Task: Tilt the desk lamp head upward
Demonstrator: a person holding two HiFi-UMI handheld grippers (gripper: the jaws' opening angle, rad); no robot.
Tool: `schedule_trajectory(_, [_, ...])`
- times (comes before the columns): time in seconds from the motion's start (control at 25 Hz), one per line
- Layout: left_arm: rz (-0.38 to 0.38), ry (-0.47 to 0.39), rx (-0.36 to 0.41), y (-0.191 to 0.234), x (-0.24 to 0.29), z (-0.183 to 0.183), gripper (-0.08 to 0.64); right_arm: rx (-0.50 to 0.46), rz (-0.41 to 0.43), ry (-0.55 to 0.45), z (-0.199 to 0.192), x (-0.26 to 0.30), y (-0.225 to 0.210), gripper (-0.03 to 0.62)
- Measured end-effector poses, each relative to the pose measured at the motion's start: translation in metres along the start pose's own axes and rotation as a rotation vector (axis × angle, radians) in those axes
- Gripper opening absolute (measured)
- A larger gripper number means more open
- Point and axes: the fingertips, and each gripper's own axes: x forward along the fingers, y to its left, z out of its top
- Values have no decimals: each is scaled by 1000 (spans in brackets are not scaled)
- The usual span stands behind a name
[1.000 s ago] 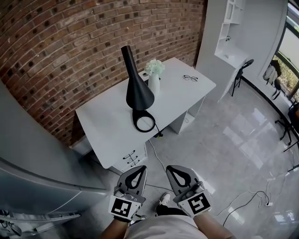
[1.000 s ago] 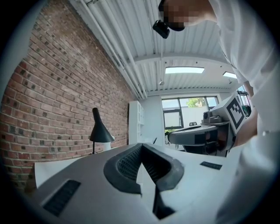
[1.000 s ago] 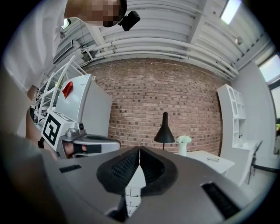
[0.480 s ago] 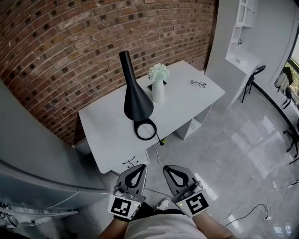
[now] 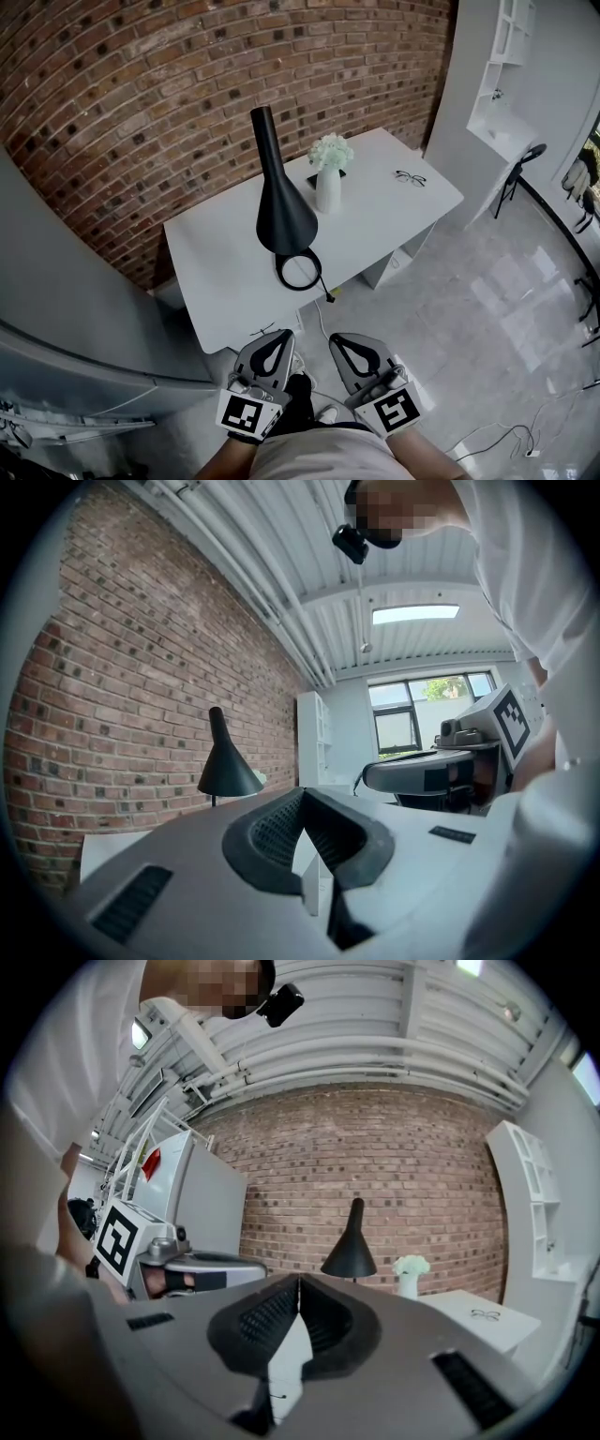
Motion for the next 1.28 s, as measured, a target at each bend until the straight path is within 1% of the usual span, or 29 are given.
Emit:
schedule_trajectory(0.2, [-7, -11, -1, 23, 25, -8, 8, -8, -24, -5, -4, 21, -19, 17])
schedule_trajectory(0.32, [-34, -2, 8, 34, 45, -15, 8, -20, -41, 0, -8, 36, -35, 18])
schedule_trajectory(0.4, [-46, -4, 20, 40, 58, -12, 8, -22, -45, 4, -6, 46, -45, 17])
schedule_trajectory(0.56, [-39, -10, 17, 55, 74, -16, 8, -25, -49, 4, -4, 63, -58, 17])
schedule_trajectory(1.0, [-28, 8, 42, 66, 94, -24, 8, -15, -29, 23, -9, 89, -75, 18])
schedule_trajectory(1.16, [-18, 13, 21, 74, 99, -31, 8, -15, -35, 35, -13, 93, -81, 18])
schedule_trajectory(1.28, [-25, 25, 11, 77, 104, -39, 8, -21, -35, 43, -15, 95, -83, 17])
